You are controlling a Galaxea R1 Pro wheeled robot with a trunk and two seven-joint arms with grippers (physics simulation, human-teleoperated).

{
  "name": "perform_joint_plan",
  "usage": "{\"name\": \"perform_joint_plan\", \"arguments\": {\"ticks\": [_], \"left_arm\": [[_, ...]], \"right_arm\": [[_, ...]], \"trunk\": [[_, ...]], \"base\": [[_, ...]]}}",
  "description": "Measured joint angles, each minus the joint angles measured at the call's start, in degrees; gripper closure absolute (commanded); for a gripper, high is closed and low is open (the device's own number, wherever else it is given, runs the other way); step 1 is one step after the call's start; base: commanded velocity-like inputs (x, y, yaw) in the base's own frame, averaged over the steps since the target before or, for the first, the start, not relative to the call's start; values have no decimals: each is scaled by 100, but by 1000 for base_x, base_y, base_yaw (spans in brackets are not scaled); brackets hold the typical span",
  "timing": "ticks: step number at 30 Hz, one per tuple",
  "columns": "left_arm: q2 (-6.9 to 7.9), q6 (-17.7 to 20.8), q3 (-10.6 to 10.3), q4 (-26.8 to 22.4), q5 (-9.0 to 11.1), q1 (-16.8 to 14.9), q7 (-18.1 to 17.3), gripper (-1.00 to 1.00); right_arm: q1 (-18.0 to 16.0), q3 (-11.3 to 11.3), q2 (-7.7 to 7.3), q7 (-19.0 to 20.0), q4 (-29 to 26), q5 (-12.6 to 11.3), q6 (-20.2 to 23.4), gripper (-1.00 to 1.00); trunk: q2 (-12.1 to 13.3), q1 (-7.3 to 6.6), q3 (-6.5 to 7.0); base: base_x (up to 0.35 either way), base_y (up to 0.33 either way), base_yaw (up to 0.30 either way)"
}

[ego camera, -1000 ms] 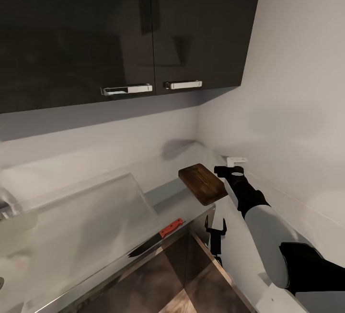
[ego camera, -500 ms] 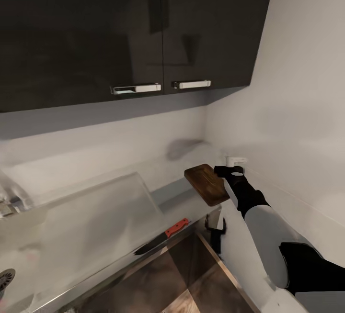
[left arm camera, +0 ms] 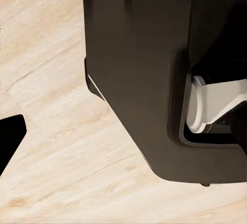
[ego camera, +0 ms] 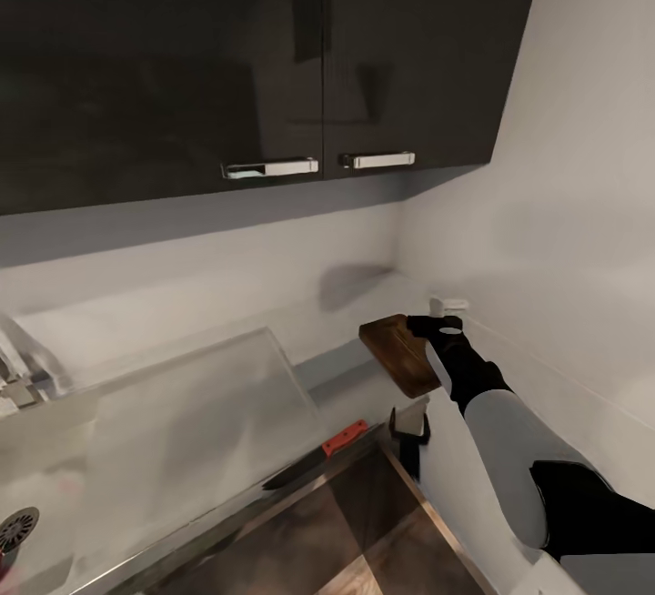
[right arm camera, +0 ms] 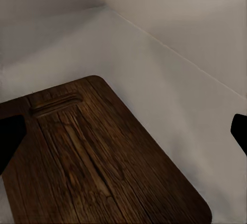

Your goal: In the kitchen, take the Vidalia onion out of the sink, dice it on the chopping board with the paring knife, put the diced onion into the bowl on the countertop, then place both the paring knife and the chopping board into the sink.

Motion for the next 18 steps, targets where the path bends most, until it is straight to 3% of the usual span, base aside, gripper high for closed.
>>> {"name": "perform_joint_plan", "arguments": {"ticks": [12, 18], "left_arm": [[0, 8, -5, 7, 0, 0, -1, -100], [-5, 4, -3, 47, 0, 0, -1, -100]], "right_arm": [[0, 0, -8, 0, 0, 1, 0, -100], [0, 1, -9, 0, 0, 1, 0, -100]], "trunk": [[1, 2, 0], [1, 2, 0]], "base": [[61, 24, 0], [5, 169, 0]]}}
